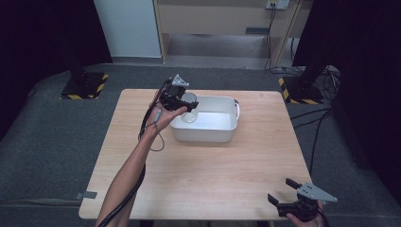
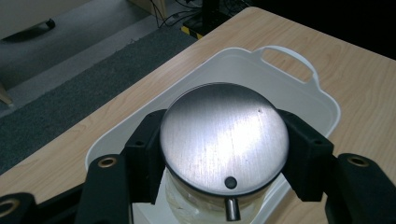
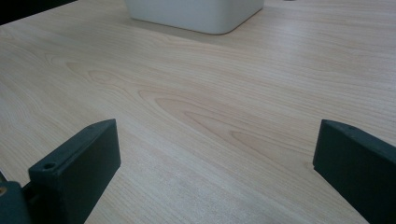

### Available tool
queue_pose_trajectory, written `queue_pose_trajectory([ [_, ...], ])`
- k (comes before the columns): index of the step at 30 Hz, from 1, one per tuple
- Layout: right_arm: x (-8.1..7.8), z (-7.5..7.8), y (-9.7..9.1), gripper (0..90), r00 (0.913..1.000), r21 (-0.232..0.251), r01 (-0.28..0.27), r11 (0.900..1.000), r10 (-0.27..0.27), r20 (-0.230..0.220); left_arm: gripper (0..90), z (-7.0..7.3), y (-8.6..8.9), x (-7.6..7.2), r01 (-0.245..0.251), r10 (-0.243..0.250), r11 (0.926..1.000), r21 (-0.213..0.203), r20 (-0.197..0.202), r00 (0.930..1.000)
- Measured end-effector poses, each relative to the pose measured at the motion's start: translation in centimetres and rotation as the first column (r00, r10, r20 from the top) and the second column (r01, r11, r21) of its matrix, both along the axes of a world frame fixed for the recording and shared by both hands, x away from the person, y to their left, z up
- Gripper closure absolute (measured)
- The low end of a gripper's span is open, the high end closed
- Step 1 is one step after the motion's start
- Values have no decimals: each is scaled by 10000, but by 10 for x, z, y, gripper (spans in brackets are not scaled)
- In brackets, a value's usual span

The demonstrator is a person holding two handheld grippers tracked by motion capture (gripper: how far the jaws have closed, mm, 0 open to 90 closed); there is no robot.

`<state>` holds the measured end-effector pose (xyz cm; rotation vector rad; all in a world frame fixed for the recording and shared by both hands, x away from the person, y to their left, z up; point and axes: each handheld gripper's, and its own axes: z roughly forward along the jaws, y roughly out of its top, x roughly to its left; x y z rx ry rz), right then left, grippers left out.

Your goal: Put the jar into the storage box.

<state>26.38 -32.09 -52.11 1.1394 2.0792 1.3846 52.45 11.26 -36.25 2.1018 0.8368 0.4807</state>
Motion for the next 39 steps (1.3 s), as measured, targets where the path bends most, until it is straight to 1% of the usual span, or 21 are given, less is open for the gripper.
queue_pose_trajectory([
  [3,0,0,0,10,10000,-6,-5,10000,5,12,380,-10,-2,7,-172,172,9998,-65,-9,9999],
  [7,0,0,-1,9,10000,44,22,10000,-22,27,380,-20,-5,13,-432,433,9990,-122,9,9991],
  [9,0,0,-1,9,10000,30,-10,10000,10,5,380,-25,-7,16,-594,592,9976,-368,-74,9982],
  [10,0,0,-1,9,10000,30,-10,10000,10,5,380,-27,-9,17,-626,624,9973,-397,-61,9980],
  [13,0,-1,1,9,10000,-53,-87,9999,87,18,380,-36,-13,21,-713,709,9971,-255,-159,9974],
  [15,0,-1,1,9,9999,-66,-101,9999,101,12,380,-41,-16,23,-817,812,9963,-276,-180,9965],
  [17,1,-1,0,9,10000,-40,-95,9999,95,27,380,-47,-17,26,-858,850,9959,-285,-277,9960],
  [21,0,-1,1,9,9999,-34,-113,9999,113,12,380,-62,-21,31,-1107,1091,9933,-322,-469,9929],
  [27,0,-1,1,9,9999,-38,-130,9999,130,19,380,-83,-26,34,-1265,1250,9918,-150,-766,9892],
  [31,0,-1,1,9,9999,-40,-129,9999,129,3,380,-88,-27,35,-1288,1274,9916,-106,-855,9882],
  [36,0,-1,1,9,9999,-55,-145,9999,145,-6,380,-92,-30,34,-1285,1291,9916,131,-819,9882],
  [39,0,-1,1,9,9999,-64,-143,9999,143,-12,380,-94,-30,34,-1279,1286,9917,134,-870,9879],
])
